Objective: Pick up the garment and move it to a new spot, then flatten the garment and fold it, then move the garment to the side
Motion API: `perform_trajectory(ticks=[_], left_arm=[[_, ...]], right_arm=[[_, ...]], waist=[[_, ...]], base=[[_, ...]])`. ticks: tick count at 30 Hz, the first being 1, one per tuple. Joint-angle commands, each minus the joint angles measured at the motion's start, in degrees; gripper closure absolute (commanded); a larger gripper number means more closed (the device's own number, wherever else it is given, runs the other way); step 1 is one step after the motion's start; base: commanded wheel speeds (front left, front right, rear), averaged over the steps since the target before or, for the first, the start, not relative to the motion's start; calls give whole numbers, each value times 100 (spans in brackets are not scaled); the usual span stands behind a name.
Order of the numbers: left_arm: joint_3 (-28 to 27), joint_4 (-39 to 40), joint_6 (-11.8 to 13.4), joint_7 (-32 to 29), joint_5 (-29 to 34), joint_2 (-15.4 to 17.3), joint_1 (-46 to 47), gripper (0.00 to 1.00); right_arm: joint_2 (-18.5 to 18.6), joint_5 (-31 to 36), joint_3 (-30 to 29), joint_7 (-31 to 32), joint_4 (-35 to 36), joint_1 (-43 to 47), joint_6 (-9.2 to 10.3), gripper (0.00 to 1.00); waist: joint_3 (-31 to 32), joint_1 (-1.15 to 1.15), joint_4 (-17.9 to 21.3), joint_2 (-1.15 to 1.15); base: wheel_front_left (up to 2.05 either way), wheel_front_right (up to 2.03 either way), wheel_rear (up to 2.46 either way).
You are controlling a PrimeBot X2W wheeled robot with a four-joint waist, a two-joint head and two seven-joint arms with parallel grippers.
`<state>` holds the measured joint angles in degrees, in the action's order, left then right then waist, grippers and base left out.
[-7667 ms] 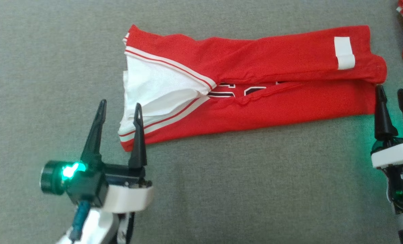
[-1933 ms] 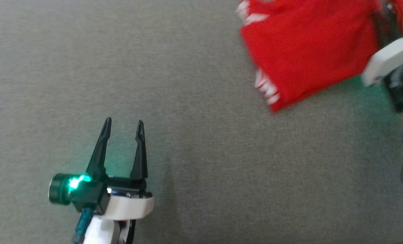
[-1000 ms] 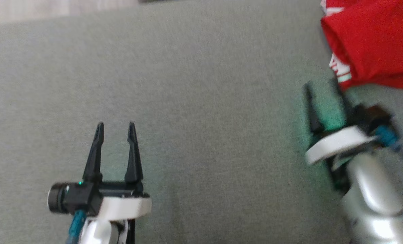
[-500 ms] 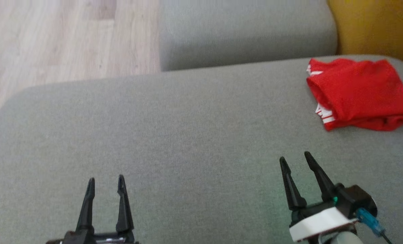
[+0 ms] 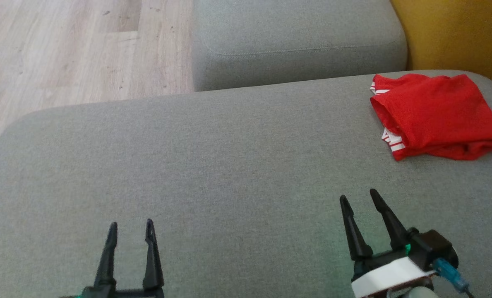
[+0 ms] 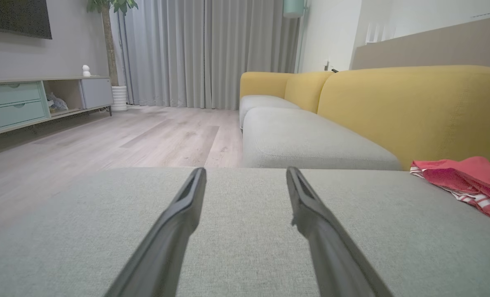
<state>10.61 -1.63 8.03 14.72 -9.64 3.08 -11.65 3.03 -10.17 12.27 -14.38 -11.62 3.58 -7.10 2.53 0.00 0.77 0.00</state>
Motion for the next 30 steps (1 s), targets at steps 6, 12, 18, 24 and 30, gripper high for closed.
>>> perform_trajectory(ticks=[6,12,18,24,30], left_arm=[[27,-201,-34,-17,-121,-1,-35,100],[-31,-246,-103,-97,-563,32,53,100],[-81,-322,-187,-175,-991,56,153,100],[-133,-392,-267,-253,-1413,78,249,100],[-189,-454,-344,-334,-1834,96,342,100]], right_arm=[[1,-158,-4,28,-189,71,5,100],[35,-596,-63,104,-198,13,3,100],[61,-1020,-119,178,-210,-47,0,100],[81,-1437,-180,254,-213,-98,-2,100],[99,-1852,-246,333,-214,-147,-4,100]], waist=[[-14,0,0,0],[-26,0,-4,0],[-38,0,-7,0],[-50,0,-11,0],[-63,0,-15,0]], base=[[0,0,0],[0,0,0],[0,0,0],[0,0,0],[0,0,0]])
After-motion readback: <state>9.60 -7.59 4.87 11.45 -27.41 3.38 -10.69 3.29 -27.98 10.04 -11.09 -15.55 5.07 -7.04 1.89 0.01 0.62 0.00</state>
